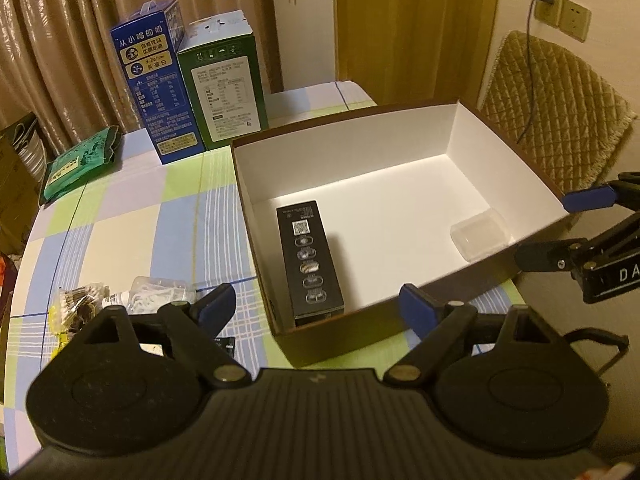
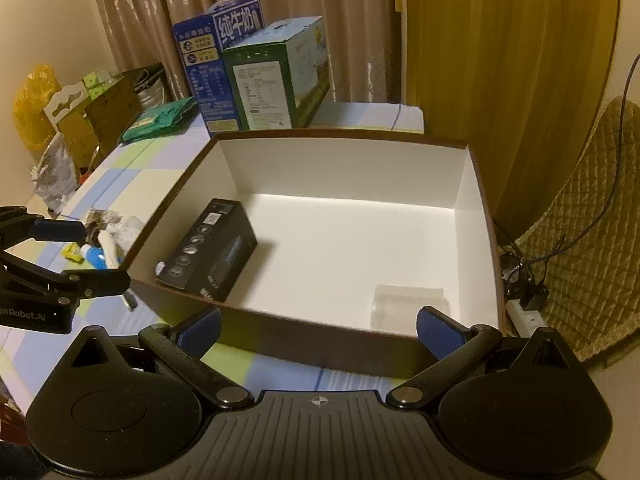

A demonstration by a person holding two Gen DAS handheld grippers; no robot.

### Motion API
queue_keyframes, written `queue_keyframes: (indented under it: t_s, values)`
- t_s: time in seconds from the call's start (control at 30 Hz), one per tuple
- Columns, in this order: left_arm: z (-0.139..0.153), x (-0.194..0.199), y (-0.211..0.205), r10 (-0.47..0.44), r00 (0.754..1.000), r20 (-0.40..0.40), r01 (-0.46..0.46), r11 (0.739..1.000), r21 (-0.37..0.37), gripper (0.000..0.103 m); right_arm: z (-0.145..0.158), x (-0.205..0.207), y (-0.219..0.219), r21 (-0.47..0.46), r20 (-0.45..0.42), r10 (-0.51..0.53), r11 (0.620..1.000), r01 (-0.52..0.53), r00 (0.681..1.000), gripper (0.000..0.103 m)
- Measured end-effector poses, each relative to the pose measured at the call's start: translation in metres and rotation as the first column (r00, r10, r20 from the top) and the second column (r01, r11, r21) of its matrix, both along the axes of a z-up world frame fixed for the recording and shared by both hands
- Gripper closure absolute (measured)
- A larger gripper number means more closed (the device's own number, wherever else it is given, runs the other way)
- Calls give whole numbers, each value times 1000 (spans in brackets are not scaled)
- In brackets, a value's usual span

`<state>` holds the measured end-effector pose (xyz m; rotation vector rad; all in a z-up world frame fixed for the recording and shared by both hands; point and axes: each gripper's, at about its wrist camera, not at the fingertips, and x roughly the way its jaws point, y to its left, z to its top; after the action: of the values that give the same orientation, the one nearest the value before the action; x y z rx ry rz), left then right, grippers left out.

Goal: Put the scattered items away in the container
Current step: 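Open both grippers to release the box and cup inside, then withdraw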

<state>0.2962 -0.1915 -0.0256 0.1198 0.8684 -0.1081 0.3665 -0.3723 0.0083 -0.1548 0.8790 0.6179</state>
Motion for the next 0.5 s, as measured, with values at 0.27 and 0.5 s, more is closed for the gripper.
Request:
queue_keyframes:
  t_s: [0.27,0.5]
  values:
    - [3,-27,25,-17,1000,0,17,1000,-22,16,3,-33,22,13,-4,1,1000,-1,1000,2]
    - [0,-51,59,2,1000,-12,-3,1000,-26,16,-3,-54,50,49,-26,-16,999,17,1000,2]
